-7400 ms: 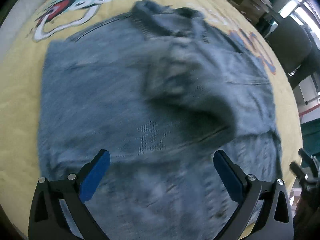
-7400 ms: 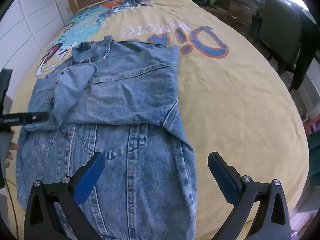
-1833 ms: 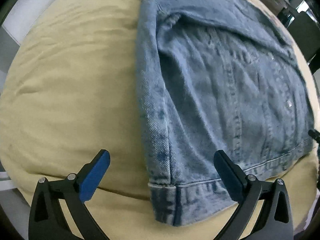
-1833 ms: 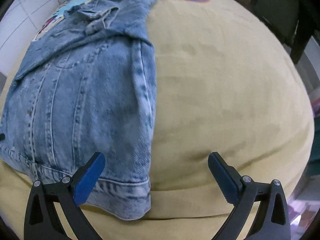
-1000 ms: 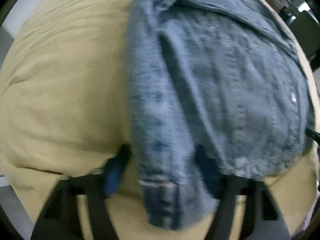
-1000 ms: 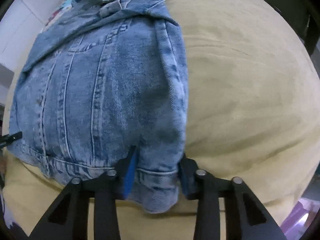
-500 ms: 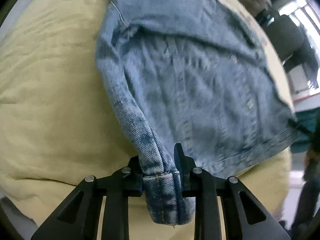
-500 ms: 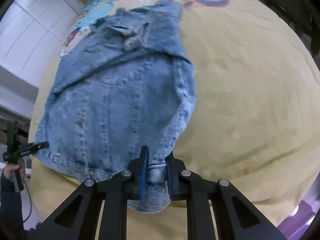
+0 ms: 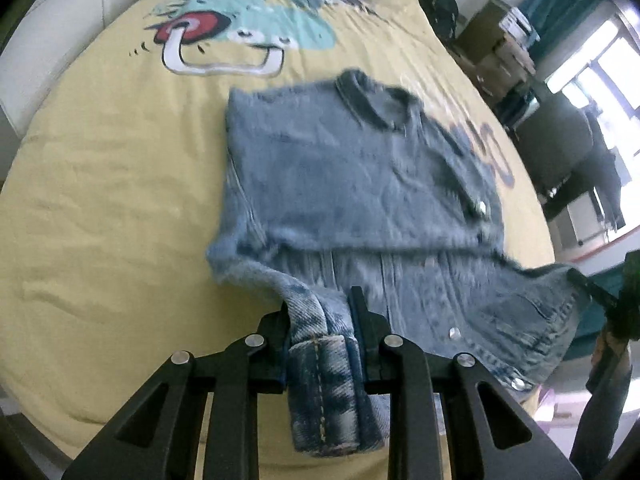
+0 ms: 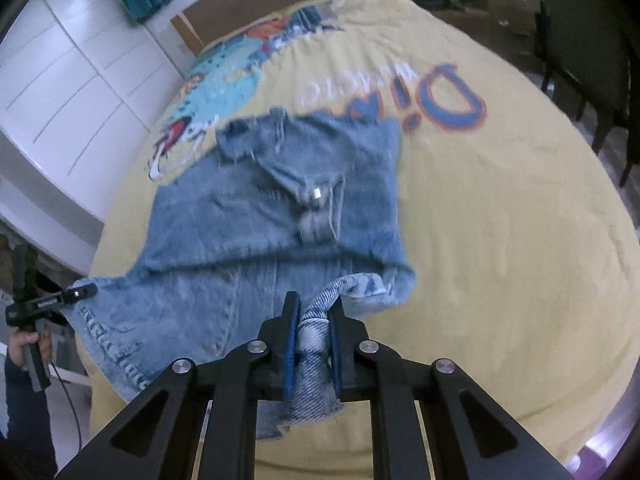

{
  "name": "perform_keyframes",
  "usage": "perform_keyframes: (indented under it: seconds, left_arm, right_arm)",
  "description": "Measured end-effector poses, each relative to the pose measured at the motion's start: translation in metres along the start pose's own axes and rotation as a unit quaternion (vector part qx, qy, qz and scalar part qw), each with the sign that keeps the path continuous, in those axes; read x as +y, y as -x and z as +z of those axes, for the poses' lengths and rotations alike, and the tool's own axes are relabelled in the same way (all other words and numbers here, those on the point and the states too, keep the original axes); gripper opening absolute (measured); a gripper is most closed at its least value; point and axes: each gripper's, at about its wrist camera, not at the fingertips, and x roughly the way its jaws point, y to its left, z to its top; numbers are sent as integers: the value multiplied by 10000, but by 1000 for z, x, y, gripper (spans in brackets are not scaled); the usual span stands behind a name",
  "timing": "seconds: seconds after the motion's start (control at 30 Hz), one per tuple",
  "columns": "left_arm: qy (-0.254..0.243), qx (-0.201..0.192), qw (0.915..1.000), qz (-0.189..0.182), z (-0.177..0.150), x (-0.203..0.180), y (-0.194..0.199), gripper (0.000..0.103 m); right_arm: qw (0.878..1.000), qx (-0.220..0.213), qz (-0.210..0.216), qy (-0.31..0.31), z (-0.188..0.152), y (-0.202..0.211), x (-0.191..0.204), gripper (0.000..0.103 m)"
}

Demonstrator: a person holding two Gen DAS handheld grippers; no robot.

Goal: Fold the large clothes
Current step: 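Lift the hem with both grippers and fold it up toward the collar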

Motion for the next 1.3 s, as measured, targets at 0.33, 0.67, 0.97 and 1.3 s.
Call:
perform_keyframes:
  seconds: [0.33,0.67,0.97,1.3]
  left_arm:
    - [885,-406,9951,186,87,40,-4,20]
    - [879,-65,9946,556,174,51,-72,20]
    - [792,511,9885,1186,193,68,-151,21]
    - [842,549,9854,1378,190,70,-163,33]
  right_arm:
    - [9985,-474,87,-258,96,-9,-16,13]
    - [9987,-180,-272,-382,173,-89,-37,13]
    - [9948,526,-725,-484,198,-179,-50,13]
    - [9905,547,-1002,-773,183,-199,-56,23]
